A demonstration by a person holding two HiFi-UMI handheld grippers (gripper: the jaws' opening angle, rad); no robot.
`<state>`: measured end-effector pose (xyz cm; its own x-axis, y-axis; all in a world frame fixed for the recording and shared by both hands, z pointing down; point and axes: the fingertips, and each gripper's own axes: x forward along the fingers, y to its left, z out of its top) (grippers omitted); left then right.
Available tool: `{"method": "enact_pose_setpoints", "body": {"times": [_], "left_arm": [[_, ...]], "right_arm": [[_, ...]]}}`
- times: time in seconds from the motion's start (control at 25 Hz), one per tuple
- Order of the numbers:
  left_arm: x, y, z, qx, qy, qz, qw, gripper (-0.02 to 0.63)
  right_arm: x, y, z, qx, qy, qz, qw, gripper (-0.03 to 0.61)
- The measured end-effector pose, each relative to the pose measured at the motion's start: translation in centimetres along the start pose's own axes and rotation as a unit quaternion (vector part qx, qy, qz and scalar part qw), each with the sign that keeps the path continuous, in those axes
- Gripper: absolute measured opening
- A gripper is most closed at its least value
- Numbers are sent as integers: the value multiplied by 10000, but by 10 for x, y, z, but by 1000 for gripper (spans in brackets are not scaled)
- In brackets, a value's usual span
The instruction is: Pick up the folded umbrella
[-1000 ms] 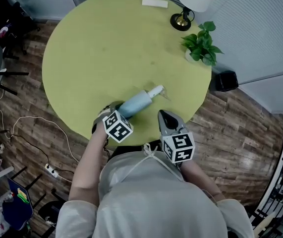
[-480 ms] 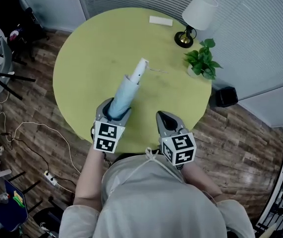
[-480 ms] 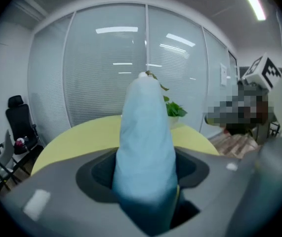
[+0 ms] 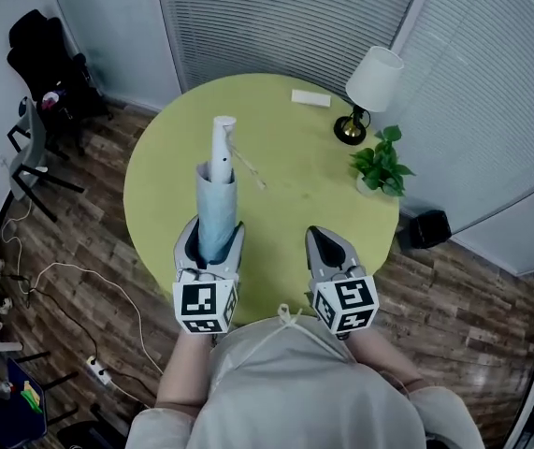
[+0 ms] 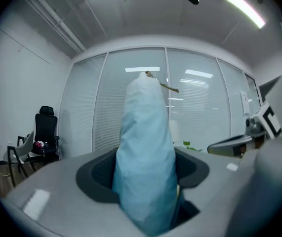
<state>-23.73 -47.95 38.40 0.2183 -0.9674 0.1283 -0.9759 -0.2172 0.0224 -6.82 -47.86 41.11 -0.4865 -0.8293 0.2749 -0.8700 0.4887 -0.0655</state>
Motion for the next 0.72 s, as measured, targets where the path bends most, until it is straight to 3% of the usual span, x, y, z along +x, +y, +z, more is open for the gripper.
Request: {"method": "enact_pose_setpoints", "body": {"times": [0.24, 0.72], "left_arm": [[-32, 16, 33, -308, -612, 310, 9972, 299], [-37, 13, 41, -198, -645, 438, 9968, 299]], "right_arm": [[-8, 17, 17, -204, -202, 145, 9995, -2], [-1, 28, 19, -425, -274, 541, 9973, -2]]}}
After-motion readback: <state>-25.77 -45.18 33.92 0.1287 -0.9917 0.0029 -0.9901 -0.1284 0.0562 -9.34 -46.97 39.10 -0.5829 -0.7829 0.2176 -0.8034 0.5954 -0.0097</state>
